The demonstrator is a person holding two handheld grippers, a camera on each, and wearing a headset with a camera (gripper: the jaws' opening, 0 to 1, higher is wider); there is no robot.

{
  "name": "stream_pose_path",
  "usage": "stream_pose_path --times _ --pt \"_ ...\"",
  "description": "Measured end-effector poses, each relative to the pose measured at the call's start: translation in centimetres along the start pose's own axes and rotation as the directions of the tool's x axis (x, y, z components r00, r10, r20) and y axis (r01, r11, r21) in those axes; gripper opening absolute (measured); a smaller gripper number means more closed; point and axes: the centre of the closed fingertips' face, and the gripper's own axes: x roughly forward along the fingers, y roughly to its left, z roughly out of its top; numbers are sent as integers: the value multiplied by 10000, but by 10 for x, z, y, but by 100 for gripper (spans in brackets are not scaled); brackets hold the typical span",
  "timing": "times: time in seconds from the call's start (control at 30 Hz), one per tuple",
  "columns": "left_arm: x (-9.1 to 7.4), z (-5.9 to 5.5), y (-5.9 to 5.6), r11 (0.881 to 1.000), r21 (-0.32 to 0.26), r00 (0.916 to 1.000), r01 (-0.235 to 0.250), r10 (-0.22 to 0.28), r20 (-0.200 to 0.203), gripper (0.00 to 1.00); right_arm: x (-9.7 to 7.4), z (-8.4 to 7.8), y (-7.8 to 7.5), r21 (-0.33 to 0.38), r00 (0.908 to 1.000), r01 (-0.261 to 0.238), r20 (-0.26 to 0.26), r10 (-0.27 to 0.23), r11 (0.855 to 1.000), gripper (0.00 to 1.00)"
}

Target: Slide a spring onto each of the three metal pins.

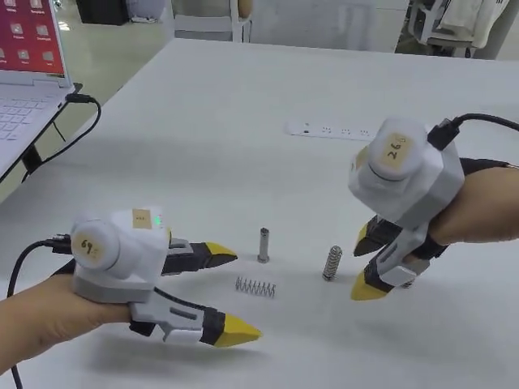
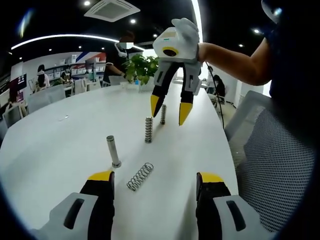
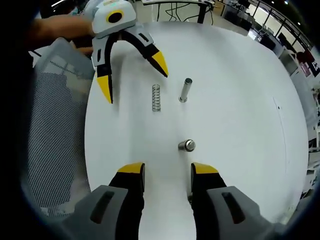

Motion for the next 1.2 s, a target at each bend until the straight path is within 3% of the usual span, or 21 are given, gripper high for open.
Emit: stream_pose_path --times 0.63,1.2 --pt "12 -11 15 9989 376 9983 277 -256 -530 48 -15 -4 9 199 9991 225 346 -232 9995 36" --pt "17 -16 17 9961 752 9967 466 -413 -703 29 -20 -6 24 672 9959 -166 895 105 9976 36"
